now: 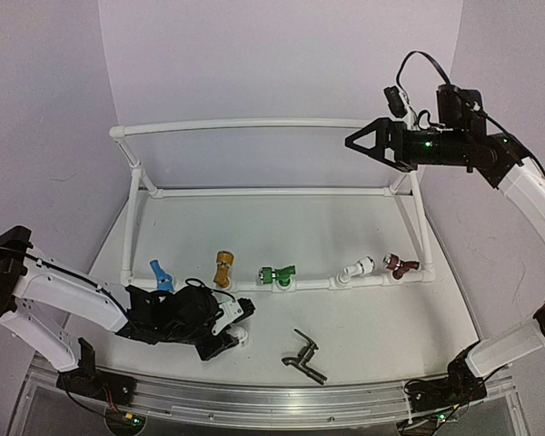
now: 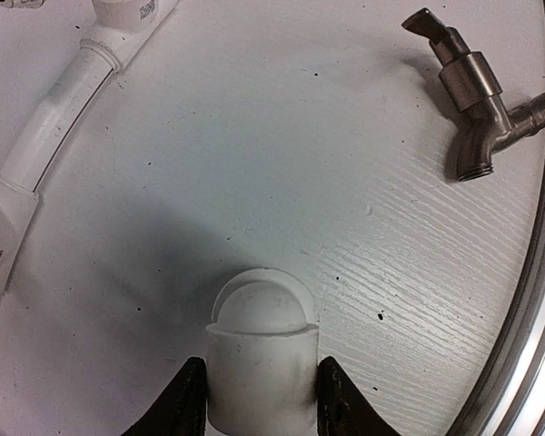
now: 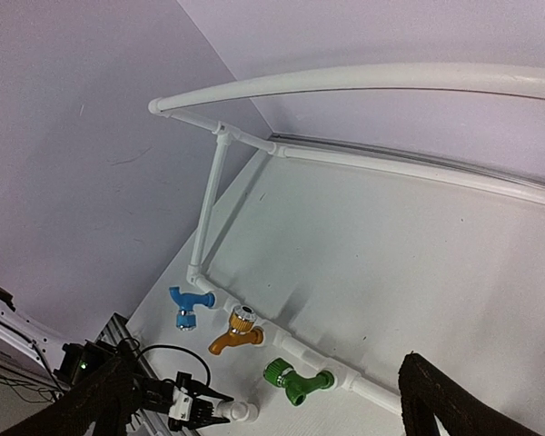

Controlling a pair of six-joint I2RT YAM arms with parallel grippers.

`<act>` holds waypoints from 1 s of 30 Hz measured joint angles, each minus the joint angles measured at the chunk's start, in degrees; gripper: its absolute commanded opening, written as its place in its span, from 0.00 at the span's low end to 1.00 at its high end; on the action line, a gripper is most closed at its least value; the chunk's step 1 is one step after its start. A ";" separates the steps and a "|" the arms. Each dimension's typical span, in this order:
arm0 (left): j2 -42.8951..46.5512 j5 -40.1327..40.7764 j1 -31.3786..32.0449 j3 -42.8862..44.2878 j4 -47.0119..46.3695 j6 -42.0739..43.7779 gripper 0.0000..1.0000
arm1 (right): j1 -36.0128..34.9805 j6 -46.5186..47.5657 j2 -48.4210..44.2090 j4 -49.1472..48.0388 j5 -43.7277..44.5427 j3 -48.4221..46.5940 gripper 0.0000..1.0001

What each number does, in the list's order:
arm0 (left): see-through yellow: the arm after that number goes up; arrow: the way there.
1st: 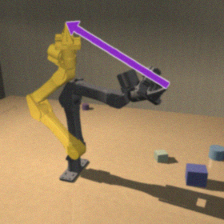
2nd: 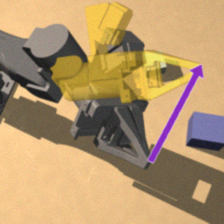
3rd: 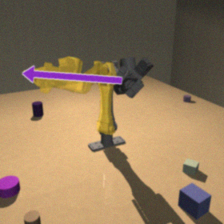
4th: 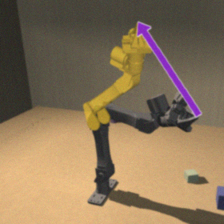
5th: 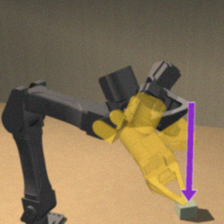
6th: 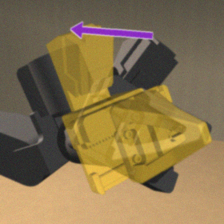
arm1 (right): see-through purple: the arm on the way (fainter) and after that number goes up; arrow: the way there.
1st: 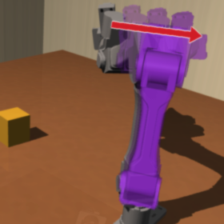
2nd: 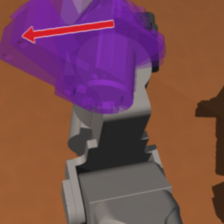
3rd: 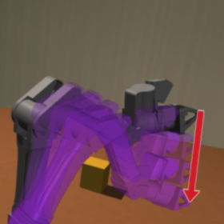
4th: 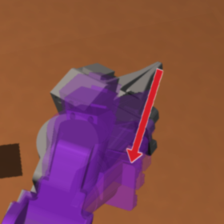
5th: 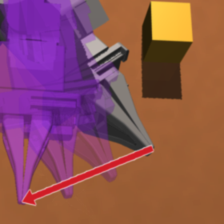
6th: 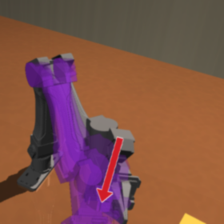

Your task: Install the water faucets

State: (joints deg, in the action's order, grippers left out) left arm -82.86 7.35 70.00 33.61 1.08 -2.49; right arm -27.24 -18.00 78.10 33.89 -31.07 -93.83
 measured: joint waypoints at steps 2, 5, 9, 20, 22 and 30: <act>-0.40 0.31 0.00 0.00 0.16 -0.36 0.47 | 0.00 0.41 -0.02 -0.10 0.07 0.76 0.98; -0.47 0.44 0.00 0.00 0.51 -0.66 0.54 | 0.00 1.38 -0.02 -0.07 0.36 1.75 0.98; -0.32 0.75 0.00 0.11 1.37 -1.43 0.74 | 0.00 3.43 -0.58 -0.30 1.28 3.42 0.98; 6.56 1.83 0.19 9.57 13.95 -3.39 0.97 | 0.11 24.69 -2.03 3.43 -3.87 12.78 0.94; 6.78 2.61 0.69 12.31 15.62 -3.17 0.98 | -0.04 28.23 0.36 5.83 -5.38 13.40 0.91; 3.84 4.34 4.13 19.69 20.03 0.63 0.97 | -5.00 37.96 8.26 12.77 -7.29 18.32 0.81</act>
State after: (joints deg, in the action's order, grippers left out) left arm -79.02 11.68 74.12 53.29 21.11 -1.85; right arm -32.24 19.96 86.36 46.66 -38.36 -75.51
